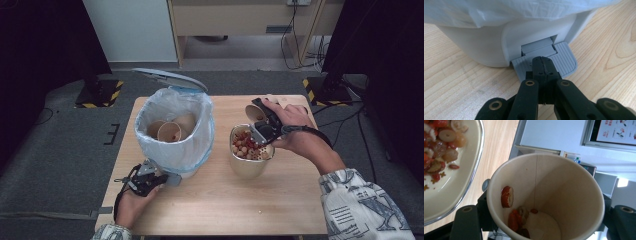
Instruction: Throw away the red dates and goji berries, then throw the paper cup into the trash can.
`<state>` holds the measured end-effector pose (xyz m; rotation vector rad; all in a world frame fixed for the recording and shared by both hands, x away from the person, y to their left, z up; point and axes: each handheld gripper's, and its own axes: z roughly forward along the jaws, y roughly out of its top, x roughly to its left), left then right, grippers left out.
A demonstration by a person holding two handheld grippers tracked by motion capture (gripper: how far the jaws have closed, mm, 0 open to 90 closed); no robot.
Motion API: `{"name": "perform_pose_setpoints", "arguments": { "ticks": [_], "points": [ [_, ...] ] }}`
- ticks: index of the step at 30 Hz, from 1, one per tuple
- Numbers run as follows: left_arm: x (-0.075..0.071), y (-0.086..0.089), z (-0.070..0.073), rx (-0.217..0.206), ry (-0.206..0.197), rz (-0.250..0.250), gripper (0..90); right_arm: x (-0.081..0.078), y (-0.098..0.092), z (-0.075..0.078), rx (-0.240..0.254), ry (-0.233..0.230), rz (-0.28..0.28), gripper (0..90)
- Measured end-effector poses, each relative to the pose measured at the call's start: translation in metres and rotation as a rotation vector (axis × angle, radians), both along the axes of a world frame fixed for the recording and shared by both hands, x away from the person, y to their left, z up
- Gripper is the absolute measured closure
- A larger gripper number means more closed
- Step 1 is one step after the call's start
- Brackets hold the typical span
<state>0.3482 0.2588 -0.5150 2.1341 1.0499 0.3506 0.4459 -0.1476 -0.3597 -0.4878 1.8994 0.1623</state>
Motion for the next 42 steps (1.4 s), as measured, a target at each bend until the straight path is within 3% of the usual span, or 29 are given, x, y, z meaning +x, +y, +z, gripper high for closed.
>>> {"name": "perform_pose_setpoints", "arguments": {
  "ticks": [3, 8, 12, 23, 24, 29, 38, 42],
  "points": [
    [0.0, 0.0, 0.0, 0.004, -0.001, 0.001, 90.0, 0.001, -0.002, 0.002, 0.058, 0.018, -0.008, 29.3],
    [0.0, -0.001, 0.0, 0.004, -0.002, 0.003, 90.0, 0.002, -0.005, 0.001, 0.085, 0.027, -0.017, 29.0],
    [0.0, -0.001, 0.0, 0.005, -0.002, 0.002, 90.0, 0.004, -0.008, 0.001, 0.155, 0.059, -0.024, 29.0],
    [0.0, -0.001, 0.0, 0.007, -0.003, 0.002, 90.0, 0.006, -0.015, 0.006, 0.233, 0.087, -0.041, 29.0],
    [0.0, -0.001, 0.0, 0.009, -0.003, 0.002, 90.0, 0.007, -0.016, 0.008, 0.275, 0.103, -0.045, 28.9],
    [0.0, -0.002, 0.001, 0.012, -0.003, 0.003, 90.0, 0.007, -0.019, 0.013, 0.36, 0.135, -0.04, 29.0],
    [-0.001, -0.002, 0.001, 0.015, -0.004, 0.003, 90.0, 0.005, -0.019, 0.019, 0.412, 0.156, -0.045, 29.0],
    [-0.001, -0.002, 0.001, 0.015, -0.004, 0.003, 90.0, 0.005, -0.019, 0.02, 0.411, 0.159, -0.049, 29.0]
  ]
}}
